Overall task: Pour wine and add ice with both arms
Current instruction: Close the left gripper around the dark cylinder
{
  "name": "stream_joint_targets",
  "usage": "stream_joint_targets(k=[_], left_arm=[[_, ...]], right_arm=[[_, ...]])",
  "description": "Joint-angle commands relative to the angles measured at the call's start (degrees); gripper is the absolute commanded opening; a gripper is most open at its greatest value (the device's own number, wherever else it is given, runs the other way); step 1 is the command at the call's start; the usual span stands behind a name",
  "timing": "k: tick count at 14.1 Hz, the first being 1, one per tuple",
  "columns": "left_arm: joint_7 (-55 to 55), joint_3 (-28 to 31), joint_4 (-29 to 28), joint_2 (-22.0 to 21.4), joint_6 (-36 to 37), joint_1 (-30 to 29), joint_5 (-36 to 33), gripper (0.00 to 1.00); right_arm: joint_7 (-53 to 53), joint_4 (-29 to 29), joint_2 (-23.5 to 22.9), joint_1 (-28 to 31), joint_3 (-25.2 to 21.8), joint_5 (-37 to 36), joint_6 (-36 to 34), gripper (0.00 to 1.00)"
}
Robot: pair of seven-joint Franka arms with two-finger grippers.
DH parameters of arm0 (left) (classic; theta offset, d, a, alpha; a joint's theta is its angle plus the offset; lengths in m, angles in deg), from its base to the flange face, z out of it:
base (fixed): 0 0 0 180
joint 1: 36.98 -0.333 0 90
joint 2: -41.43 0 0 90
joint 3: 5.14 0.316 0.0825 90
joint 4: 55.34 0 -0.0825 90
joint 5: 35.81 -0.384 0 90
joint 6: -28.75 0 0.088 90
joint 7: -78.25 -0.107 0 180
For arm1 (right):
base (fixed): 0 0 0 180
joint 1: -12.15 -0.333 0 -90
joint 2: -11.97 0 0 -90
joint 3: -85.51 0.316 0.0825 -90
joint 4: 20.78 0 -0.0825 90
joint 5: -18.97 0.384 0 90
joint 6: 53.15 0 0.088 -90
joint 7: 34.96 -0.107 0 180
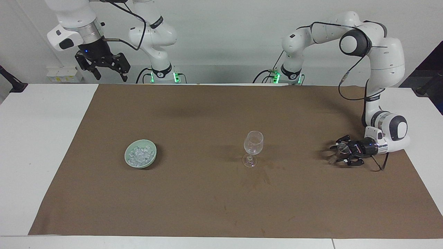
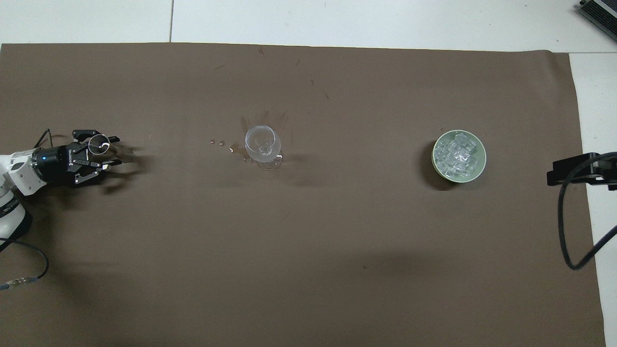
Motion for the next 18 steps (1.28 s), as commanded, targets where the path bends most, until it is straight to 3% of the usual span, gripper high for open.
stream_joint_targets(k=[1, 2, 4, 7, 18], left_arm=[[-2.4, -0.1, -0.7, -0.5, 0.3, -0.3, 1.1, 0.61], [-2.5, -0.1, -0.7, -0.5, 0.3, -0.4, 1.0, 0.57], [-3.8, -0.1, -0.6, -0.6, 0.3, -0.4, 0.9, 0.40], [-4.1, 0.0, -0.6, -0.6, 0.3, -0.4, 0.7, 0.37], [-3.7, -0.2, -0.2, -1.4, 0.0, 0.1, 0.7, 0.02]], right_arm=[[1.1, 0.7, 0.9, 0.5, -0.1, 1.5, 0.0, 1.00], [1.1, 0.7, 0.9, 0.5, -0.1, 1.5, 0.0, 1.00], [1.2, 0.7, 0.9, 0.5, -0.1, 1.5, 0.0, 1.00], [1.1, 0.7, 0.9, 0.5, -0.1, 1.5, 0.0, 1.00], [1.1, 0.7, 0.9, 0.5, -0.1, 1.5, 0.0, 1.00]])
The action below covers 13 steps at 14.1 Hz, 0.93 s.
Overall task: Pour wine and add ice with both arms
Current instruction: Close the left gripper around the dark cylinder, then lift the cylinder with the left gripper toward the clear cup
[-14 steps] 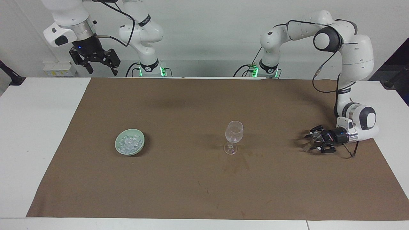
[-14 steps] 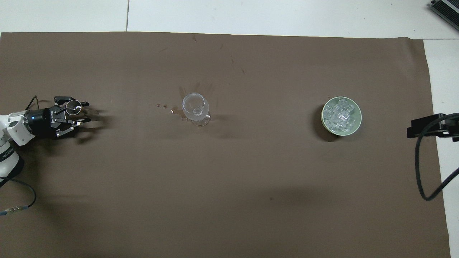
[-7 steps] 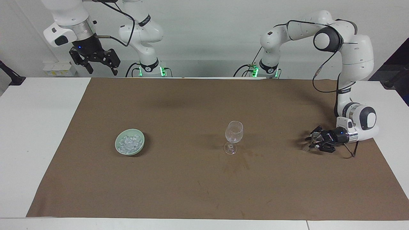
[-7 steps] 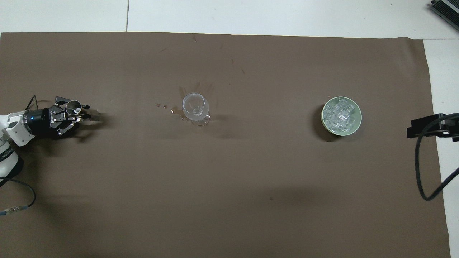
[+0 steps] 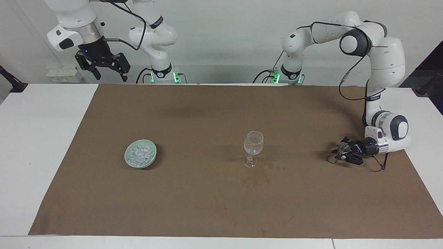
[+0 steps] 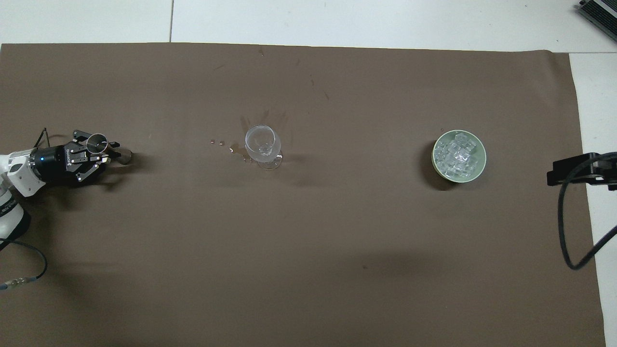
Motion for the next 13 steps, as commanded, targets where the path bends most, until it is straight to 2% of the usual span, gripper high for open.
stream_joint_targets(k=[1, 3, 6, 9, 13], left_arm=[[-0.8, -0.1, -0.5, -2.0, 0.0, 0.8, 0.9, 0.01], [-0.2, -0.7, -0.6, -3.4, 0.0, 2.1, 1.2, 0.00], [4.3, -0.8, -1.3, -9.5, -0.1, 4.3, 1.2, 0.00], [8.9, -0.7, -1.6, -14.8, -2.3, 8.4, 1.2, 0.00], [10.1, -0.7, -1.8, -19.4, -5.5, 15.8, 1.1, 0.00]], right_arm=[[1.1, 0.7, 0.9, 0.5, -0.1, 1.5, 0.0, 1.00], [1.1, 0.7, 0.9, 0.5, -0.1, 1.5, 0.0, 1.00], [1.1, 0.7, 0.9, 0.5, -0.1, 1.5, 0.0, 1.00], [1.1, 0.7, 0.9, 0.5, -0.1, 1.5, 0.0, 1.00], [1.1, 0.7, 0.9, 0.5, -0.1, 1.5, 0.0, 1.00]])
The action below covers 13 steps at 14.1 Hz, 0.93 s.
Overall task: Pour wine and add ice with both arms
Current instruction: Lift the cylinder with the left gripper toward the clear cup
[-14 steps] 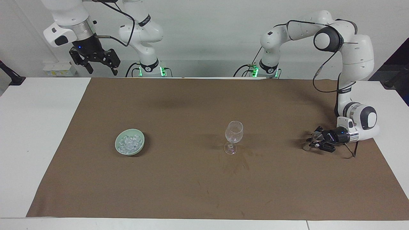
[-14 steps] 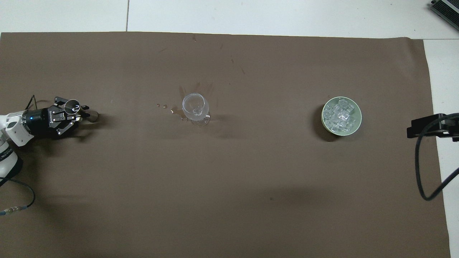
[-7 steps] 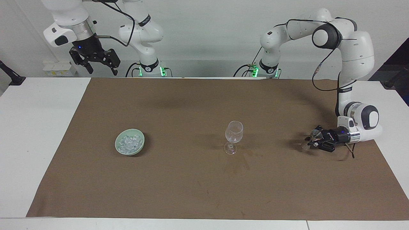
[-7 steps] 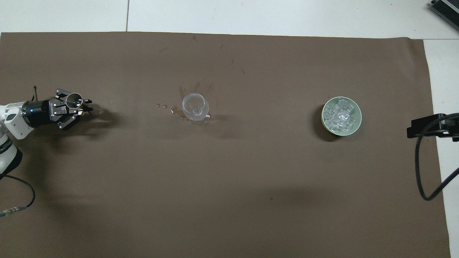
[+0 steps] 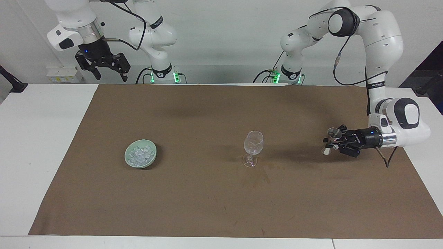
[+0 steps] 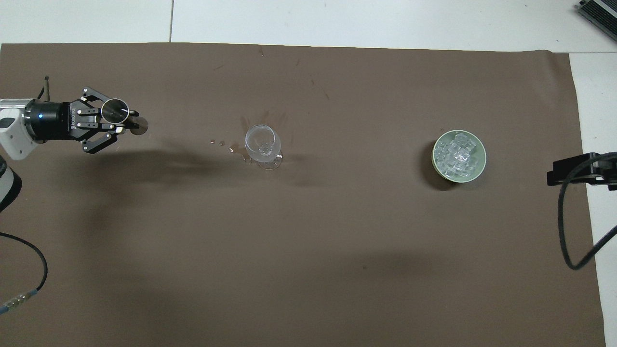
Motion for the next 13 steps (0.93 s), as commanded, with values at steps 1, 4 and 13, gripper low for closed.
stream_joint_targets(k=[1, 4, 13], left_arm=[[0.4, 1.0, -3.0, -3.7, -2.8, 5.2, 1.1, 0.00], [0.7, 1.0, -6.3, -5.7, -5.2, 8.0, 2.3, 0.00], [1.7, 1.2, -12.8, -9.9, -15.5, 15.1, 6.0, 0.00]], right_arm=[[1.2, 0.7, 0.9, 0.5, -0.1, 1.5, 0.0, 1.00], [1.1, 0.7, 0.9, 0.5, -0.1, 1.5, 0.0, 1.00], [1.1, 0.7, 0.9, 0.5, -0.1, 1.5, 0.0, 1.00]])
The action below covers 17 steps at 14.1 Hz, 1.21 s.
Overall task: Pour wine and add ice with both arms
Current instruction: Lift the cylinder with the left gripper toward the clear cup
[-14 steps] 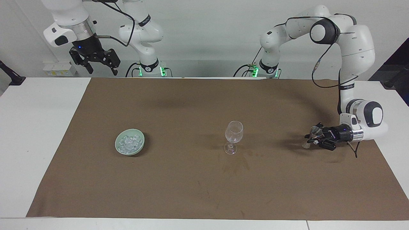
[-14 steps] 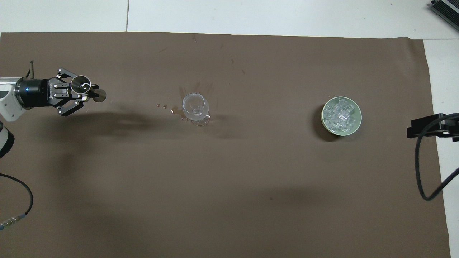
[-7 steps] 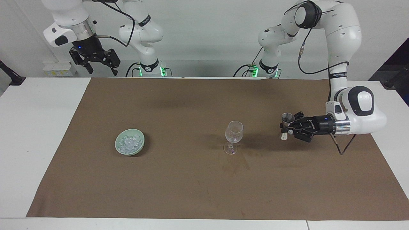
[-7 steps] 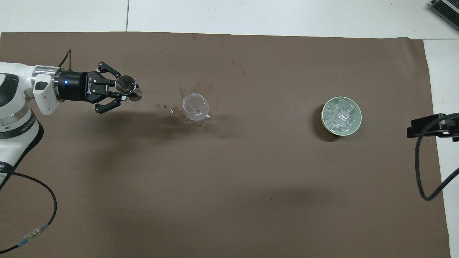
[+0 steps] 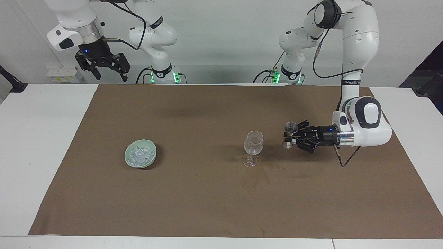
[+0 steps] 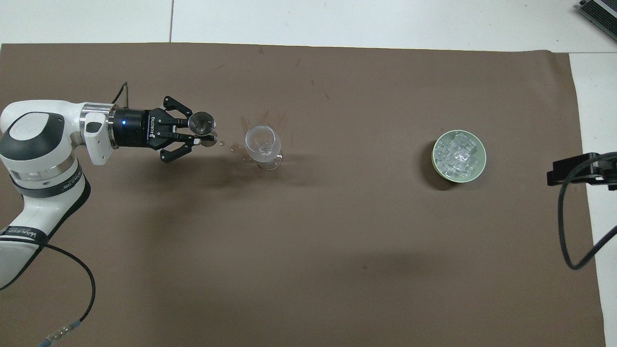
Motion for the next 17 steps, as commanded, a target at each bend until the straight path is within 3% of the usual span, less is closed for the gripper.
stream_joint_targets(k=[1, 10, 17], left_arm=[[1.3, 1.2, -2.9, -3.8, -4.4, 3.1, 1.8, 0.00], [5.8, 2.2, -3.1, -6.2, -8.2, 5.5, 0.7, 0.00], [6.5, 2.5, -2.5, -6.5, -10.1, 7.0, -5.9, 0.00]], right_arm=[[1.1, 0.7, 0.9, 0.5, -0.1, 1.5, -0.1, 1.00], [1.2, 0.7, 0.9, 0.5, -0.1, 1.5, 0.0, 1.00], [1.1, 0.7, 0.9, 0.5, -0.1, 1.5, 0.0, 1.00]])
